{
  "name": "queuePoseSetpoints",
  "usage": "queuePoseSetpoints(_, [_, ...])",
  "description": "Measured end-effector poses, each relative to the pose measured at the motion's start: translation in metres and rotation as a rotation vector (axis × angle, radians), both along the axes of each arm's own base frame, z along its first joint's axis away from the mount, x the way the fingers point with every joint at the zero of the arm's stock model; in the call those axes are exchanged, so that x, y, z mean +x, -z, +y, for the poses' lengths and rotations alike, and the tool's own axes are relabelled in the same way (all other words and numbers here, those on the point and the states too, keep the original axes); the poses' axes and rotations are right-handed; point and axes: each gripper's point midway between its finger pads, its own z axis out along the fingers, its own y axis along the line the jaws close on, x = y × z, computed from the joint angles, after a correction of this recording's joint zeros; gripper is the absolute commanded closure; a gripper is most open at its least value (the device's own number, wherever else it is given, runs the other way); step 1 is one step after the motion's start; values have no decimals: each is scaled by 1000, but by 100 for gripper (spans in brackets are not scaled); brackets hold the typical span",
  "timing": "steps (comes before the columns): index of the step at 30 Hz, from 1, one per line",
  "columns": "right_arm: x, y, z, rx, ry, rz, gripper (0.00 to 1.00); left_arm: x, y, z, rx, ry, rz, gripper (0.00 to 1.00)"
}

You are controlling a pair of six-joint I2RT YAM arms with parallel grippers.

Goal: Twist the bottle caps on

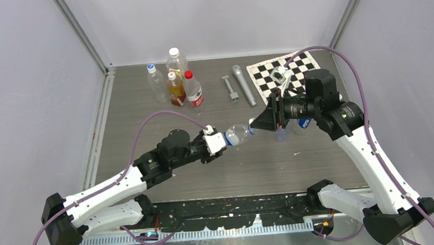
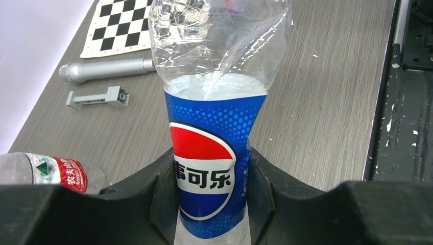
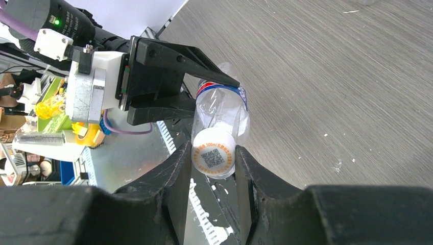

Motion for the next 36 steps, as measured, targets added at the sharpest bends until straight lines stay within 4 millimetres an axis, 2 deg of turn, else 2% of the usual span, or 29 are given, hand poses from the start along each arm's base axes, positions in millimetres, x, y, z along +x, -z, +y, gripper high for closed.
queuePoseSetpoints(6, [1,5,-2,-22,-3,-9,100,2,2,0,6,-13,4,83])
queuePoseSetpoints(12, [-1,15,-7,-67,4,5,100,5,2,2,2,-34,3,83])
queuePoseSetpoints(27, [-10,18,-3,-44,-52,24,100,-4,5,-3,-14,13,42,84])
queuePoseSetpoints(31, [-12,23,-1,-46,-83,54,99,-9,9,-3,-4,35,59,96])
queuePoseSetpoints(36, [-16,36,-2,-89,-138,96,99,-15,19,-1,33,58,88,100])
